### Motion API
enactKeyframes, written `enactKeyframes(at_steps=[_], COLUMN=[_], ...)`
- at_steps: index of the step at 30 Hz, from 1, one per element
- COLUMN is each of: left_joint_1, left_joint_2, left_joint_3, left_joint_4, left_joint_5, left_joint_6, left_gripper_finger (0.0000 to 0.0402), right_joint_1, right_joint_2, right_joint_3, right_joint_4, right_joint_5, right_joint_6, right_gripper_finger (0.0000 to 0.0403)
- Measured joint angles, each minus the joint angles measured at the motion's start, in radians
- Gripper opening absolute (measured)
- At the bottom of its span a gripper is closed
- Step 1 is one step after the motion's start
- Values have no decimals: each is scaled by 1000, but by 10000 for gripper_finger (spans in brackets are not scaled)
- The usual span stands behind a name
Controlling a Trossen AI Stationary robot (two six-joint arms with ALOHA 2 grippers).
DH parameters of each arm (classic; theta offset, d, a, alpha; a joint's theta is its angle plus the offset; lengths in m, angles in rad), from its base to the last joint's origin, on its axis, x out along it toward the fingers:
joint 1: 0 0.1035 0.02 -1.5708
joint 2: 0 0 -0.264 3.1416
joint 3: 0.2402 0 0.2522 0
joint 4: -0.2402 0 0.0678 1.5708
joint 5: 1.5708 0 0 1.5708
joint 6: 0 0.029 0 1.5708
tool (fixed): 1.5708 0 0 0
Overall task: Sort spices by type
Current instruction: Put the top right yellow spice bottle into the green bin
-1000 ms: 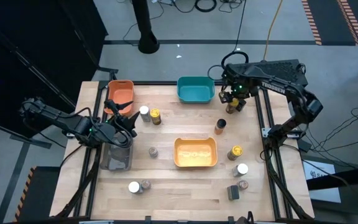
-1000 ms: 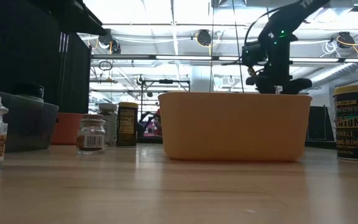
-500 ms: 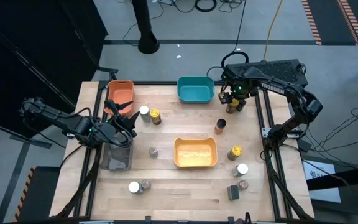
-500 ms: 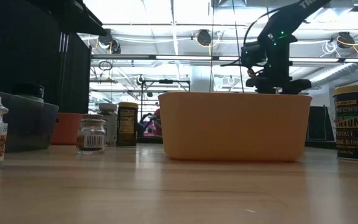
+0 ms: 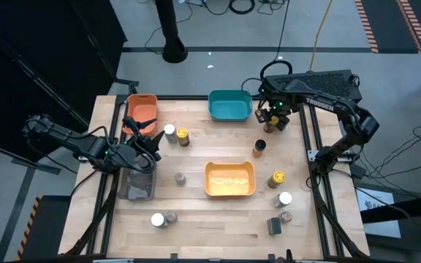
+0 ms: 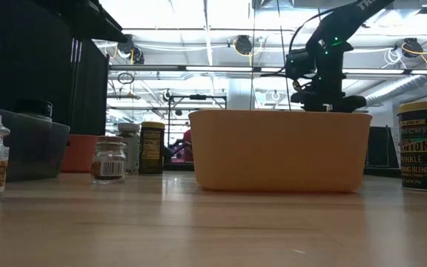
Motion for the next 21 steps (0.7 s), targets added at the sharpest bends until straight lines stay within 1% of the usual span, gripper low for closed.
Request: enactKeyframes(at_steps=[5, 8, 11, 14, 19, 21], left_joint_1=[0, 0, 0, 0, 0, 0], left_joint_2=[0, 0, 0, 0, 0, 0], left_joint_3=[0, 0, 0, 0, 0, 0], left_joint_4=[0, 0, 0, 0, 0, 0], left_joint_5=[0, 0, 0, 0, 0, 0], left_joint_6=[0, 0, 0, 0, 0, 0], left_gripper_finger=[263, 263, 263, 263, 263, 263], right_joint_1=[1, 0, 1, 0, 0, 0], right_joint_2=[2, 5, 3, 3, 1, 1], right_joint_3=[-18, -58, -77, -86, -85, -85], right_joint_4=[27, 60, 82, 79, 86, 87], right_joint_5=[-21, -51, -55, -54, -49, -49], right_joint_6=[-4, -9, -9, -9, -10, -10], right_gripper_finger=[265, 268, 266, 250, 208, 202])
